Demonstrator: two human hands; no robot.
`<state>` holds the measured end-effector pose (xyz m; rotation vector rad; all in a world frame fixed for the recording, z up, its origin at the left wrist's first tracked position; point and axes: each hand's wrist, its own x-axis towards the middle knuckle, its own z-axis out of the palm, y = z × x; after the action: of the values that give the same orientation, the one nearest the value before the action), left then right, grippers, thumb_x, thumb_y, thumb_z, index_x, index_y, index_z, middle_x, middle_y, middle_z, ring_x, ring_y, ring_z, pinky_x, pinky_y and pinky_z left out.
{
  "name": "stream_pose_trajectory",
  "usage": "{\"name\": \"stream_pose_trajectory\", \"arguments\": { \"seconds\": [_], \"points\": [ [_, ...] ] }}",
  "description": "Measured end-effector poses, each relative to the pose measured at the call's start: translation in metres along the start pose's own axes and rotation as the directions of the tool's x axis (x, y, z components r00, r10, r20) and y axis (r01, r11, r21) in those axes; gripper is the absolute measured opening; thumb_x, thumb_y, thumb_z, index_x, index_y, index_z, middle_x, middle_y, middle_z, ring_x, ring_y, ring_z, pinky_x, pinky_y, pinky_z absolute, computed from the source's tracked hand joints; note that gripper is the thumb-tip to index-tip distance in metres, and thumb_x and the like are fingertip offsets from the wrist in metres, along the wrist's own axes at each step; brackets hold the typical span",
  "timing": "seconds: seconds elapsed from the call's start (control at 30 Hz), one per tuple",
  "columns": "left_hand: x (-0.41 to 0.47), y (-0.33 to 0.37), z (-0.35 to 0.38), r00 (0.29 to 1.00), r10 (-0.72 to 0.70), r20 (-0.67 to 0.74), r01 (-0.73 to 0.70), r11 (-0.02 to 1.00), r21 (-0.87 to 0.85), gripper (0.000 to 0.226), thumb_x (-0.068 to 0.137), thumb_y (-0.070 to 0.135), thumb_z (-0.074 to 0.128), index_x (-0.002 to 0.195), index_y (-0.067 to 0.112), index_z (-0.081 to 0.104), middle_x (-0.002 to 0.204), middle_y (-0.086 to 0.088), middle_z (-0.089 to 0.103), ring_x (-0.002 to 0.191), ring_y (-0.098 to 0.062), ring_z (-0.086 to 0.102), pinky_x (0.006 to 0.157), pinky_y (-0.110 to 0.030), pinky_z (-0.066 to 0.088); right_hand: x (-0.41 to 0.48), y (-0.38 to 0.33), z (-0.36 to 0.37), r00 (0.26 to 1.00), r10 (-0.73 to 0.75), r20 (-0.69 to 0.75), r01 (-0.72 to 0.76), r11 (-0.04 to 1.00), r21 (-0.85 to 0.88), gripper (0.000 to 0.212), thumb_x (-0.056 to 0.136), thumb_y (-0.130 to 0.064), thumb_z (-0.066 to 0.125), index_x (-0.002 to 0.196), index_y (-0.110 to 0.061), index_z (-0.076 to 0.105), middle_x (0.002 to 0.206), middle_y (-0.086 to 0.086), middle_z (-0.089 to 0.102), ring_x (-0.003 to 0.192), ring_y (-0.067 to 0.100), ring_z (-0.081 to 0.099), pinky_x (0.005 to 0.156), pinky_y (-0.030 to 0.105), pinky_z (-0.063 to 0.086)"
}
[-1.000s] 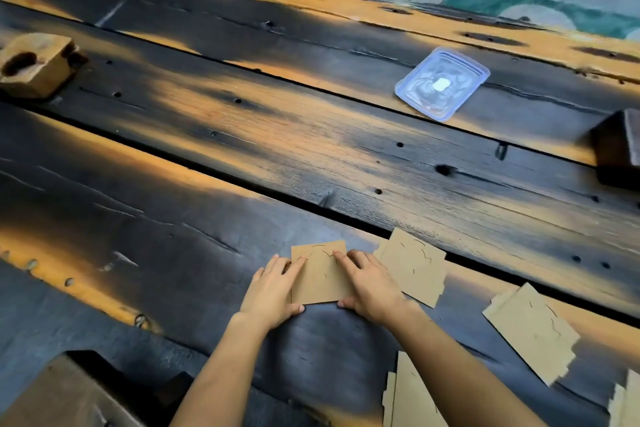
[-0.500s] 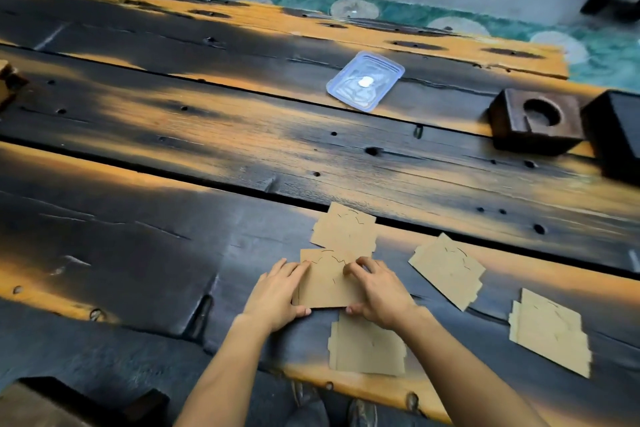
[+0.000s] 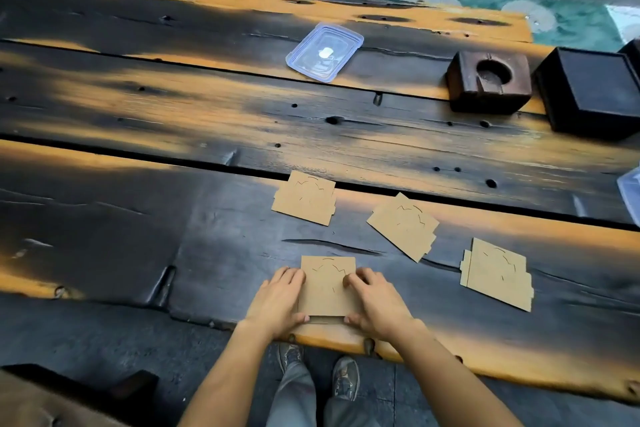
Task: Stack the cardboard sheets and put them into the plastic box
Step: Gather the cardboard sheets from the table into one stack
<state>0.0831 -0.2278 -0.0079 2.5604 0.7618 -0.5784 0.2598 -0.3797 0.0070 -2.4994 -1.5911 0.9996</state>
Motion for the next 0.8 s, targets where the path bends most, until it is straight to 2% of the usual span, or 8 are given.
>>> {"name": "stream_pose_trajectory", "arguments": {
  "seconds": [0.17, 0.3, 0.4, 0.6, 0.7, 0.8],
  "points": [
    [-0.002, 0.007, 0.013, 0.999, -0.035, -0.005, 0.035, 0.999, 0.008, 0.066, 0.083, 0.047, 0.078, 0.131, 0.019, 0.042, 0.146, 0.001, 0.044, 0.134, -0.023, 0.040, 0.102, -0.038, 0.041, -0.001, 0.002, 0.009, 0.999, 0.003, 0.033, -0.004, 1.000, 0.022, 0.067, 0.085, -0.038, 0.078, 0.139, -0.020, 0.042, 0.150, 0.007, 0.036, 0.131, 0.030, 0.039, 0.109, 0.039, 0.039],
    [-0.003, 0.008, 0.025, 0.999, -0.033, -0.006, 0.033, 0.999, -0.006, 0.068, 0.086, 0.039, 0.078, 0.138, 0.017, 0.040, 0.157, 0.000, 0.033, 0.134, -0.025, 0.040, 0.103, -0.037, 0.043, 0.001, 0.002, 0.013, 0.998, -0.008, 0.059, 0.006, 1.000, 0.025, 0.064, 0.084, -0.018, 0.075, 0.138, -0.015, 0.041, 0.149, 0.012, 0.033, 0.130, 0.033, 0.040, 0.107, 0.039, 0.041],
    [-0.003, 0.006, 0.029, 0.999, -0.037, 0.001, 0.037, 0.998, -0.046, 0.071, 0.085, 0.037, 0.079, 0.139, 0.017, 0.038, 0.163, 0.000, 0.022, 0.139, -0.025, 0.033, 0.097, -0.037, 0.051, 0.005, 0.004, 0.013, 0.998, -0.023, 0.051, 0.022, 0.999, 0.027, 0.060, 0.083, -0.008, 0.069, 0.136, -0.013, 0.041, 0.150, 0.014, 0.031, 0.131, 0.035, 0.040, 0.106, 0.038, 0.042],
    [0.003, 0.003, 0.025, 1.000, -0.002, 0.002, 0.002, 0.999, 0.037, 0.052, 0.094, 0.032, 0.067, 0.134, 0.016, 0.038, 0.164, -0.004, 0.019, 0.137, -0.027, 0.033, 0.094, -0.040, 0.052, 0.010, 0.002, 0.010, 0.996, -0.005, 0.089, 0.007, 1.000, -0.022, 0.063, 0.082, -0.016, 0.074, 0.134, -0.010, 0.039, 0.144, 0.016, 0.037, 0.129, 0.034, 0.042, 0.100, 0.041, 0.049],
    [0.007, 0.002, 0.022, 1.000, 0.020, 0.007, -0.021, 0.992, 0.122, 0.053, 0.095, 0.035, 0.065, 0.137, 0.015, 0.038, 0.165, -0.007, 0.020, 0.134, -0.030, 0.037, 0.100, -0.040, 0.046, 0.009, 0.002, 0.012, 0.996, 0.002, 0.094, 0.000, 1.000, -0.025, 0.065, 0.083, -0.019, 0.073, 0.136, -0.009, 0.038, 0.147, 0.016, 0.035, 0.132, 0.034, 0.040, 0.100, 0.042, 0.049],
    [0.007, 0.001, 0.021, 1.000, 0.004, 0.007, -0.005, 0.993, 0.117, 0.058, 0.093, 0.038, 0.068, 0.138, 0.016, 0.040, 0.166, -0.003, 0.022, 0.135, -0.028, 0.038, 0.103, -0.038, 0.044, 0.007, 0.005, 0.016, 0.997, -0.014, 0.080, 0.017, 0.999, -0.032, 0.065, 0.085, -0.022, 0.072, 0.139, -0.010, 0.038, 0.150, 0.015, 0.033, 0.134, 0.033, 0.039, 0.106, 0.041, 0.046]
  ]
}}
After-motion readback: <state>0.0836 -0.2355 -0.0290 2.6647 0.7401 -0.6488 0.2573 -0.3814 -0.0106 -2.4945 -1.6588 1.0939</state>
